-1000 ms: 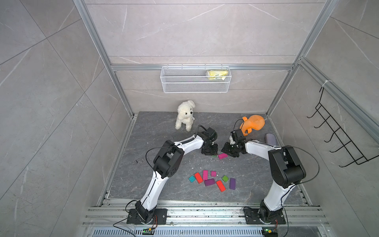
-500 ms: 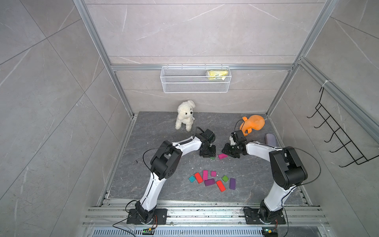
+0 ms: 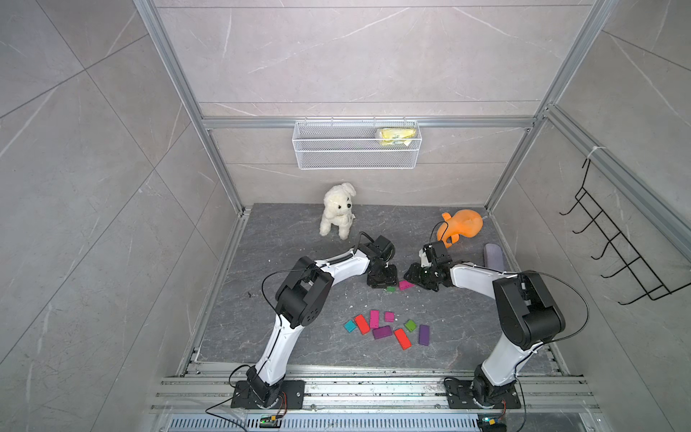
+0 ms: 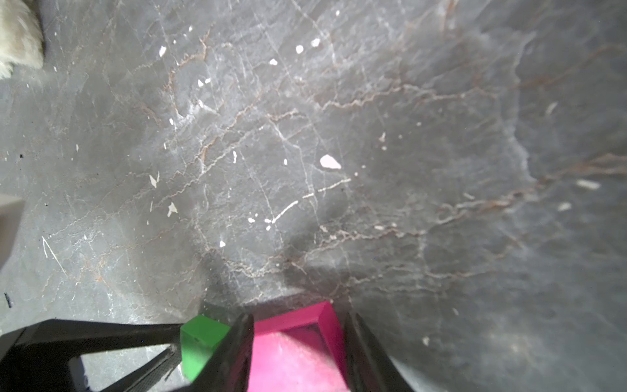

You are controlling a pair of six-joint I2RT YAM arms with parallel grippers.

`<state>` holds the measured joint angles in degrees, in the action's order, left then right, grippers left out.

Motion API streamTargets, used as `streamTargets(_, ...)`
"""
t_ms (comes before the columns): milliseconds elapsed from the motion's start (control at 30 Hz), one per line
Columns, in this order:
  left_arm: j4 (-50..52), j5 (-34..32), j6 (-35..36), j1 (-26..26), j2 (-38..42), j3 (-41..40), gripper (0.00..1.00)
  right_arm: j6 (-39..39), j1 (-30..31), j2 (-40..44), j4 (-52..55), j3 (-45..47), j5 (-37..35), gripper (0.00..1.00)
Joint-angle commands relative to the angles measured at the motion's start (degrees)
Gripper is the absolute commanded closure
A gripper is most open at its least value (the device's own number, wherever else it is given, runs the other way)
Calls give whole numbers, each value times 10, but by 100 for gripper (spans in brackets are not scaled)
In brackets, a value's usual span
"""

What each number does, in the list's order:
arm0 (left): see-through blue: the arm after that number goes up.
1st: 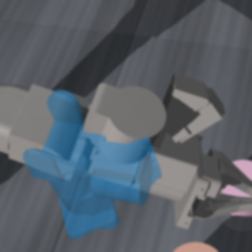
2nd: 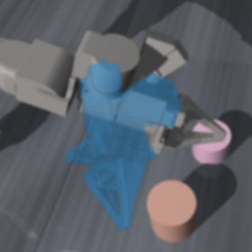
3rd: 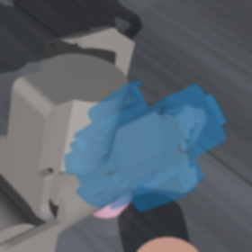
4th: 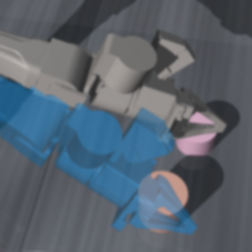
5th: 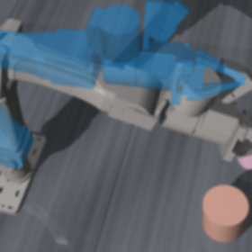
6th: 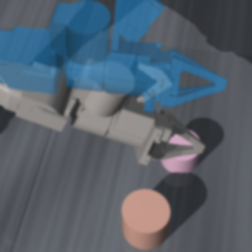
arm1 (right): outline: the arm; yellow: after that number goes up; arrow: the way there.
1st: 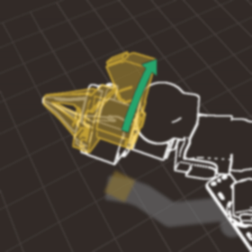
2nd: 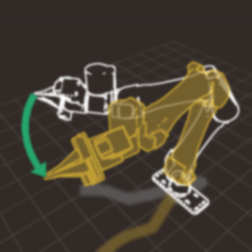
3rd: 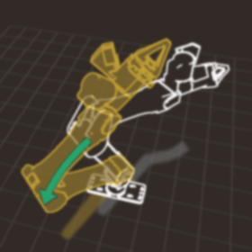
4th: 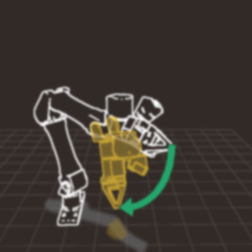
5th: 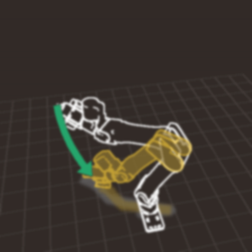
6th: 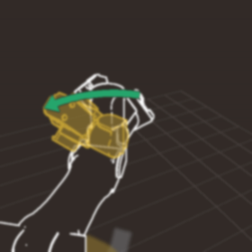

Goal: Assemble the number 7 with building blocks
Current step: Place the building block at the center of the board, then assemble the building block at the center of the board.

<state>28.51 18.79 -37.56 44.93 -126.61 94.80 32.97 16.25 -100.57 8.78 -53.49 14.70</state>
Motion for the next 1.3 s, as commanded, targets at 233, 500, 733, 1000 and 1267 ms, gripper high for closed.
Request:
streamTargets(233, -12, -55, -26, 8, 45, -77, 30, 11, 3, 6, 43, 42, 9, 54)
streamTargets(500, -72, -76, -37, 5, 97, -148, 35, 10, 3, 22, 38, 56, 7, 54)
streamTargets(733, -139, -54, -42, -5, 115, -192, 44, 6, 3, 33, 34, 63, 7, 54)
streamTargets(1000, -188, -24, -46, -25, 113, -213, 53, -4, 3, 28, 27, 66, 10, 56)
streamTargets(1267, -201, 2, -40, -28, 97, -200, 57, -18, 3, 26, 26, 60, 6, 56)
